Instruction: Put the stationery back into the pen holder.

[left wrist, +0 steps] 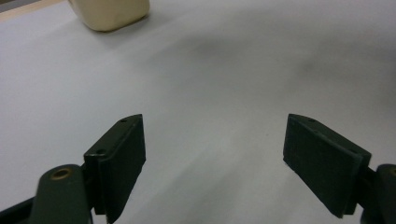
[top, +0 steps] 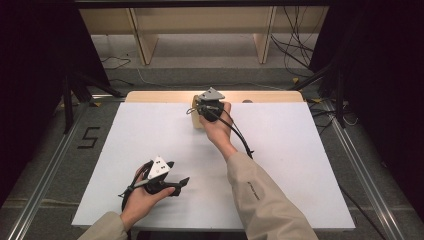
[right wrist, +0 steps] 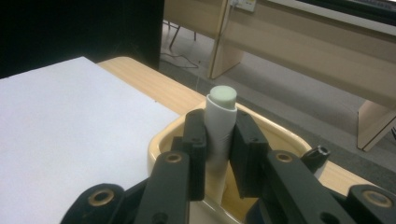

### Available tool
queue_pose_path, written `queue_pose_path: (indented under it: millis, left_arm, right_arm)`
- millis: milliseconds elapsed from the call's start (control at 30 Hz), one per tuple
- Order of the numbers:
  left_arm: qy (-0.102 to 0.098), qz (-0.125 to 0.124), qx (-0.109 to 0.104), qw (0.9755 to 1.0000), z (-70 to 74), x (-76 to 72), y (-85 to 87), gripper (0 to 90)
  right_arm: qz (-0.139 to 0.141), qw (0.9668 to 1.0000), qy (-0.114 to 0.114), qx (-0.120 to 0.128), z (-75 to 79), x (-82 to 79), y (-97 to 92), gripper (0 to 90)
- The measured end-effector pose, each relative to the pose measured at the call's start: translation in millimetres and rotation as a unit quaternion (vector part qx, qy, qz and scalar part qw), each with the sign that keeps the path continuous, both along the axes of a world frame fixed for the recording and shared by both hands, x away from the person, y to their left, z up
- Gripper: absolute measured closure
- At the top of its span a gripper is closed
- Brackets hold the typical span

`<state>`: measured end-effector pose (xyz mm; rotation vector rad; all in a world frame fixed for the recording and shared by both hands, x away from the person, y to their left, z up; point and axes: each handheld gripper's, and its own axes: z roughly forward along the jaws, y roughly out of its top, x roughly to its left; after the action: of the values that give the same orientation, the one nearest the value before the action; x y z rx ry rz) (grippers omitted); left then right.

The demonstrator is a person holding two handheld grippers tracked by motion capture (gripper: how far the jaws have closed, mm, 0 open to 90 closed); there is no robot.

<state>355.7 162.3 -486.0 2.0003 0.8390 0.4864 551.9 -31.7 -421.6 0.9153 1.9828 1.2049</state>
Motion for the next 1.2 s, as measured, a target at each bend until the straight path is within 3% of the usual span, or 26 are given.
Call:
queue_pose_path:
  millis: [800,1200]
  left_arm:
    - [0.001,0.000,0.001,1.0000,0.0,0.3,0.4,20.7]
    - [0.001,0.000,0.000,1.0000,-0.1,0.5,0.5,20.6]
  right_arm:
    - [0.001,1.0000,0.009,0.002,-2.8,-0.9,1.5,71.5]
    - [0.001,1.0000,0.007,0.006,1.4,-6.8,2.4,58.0]
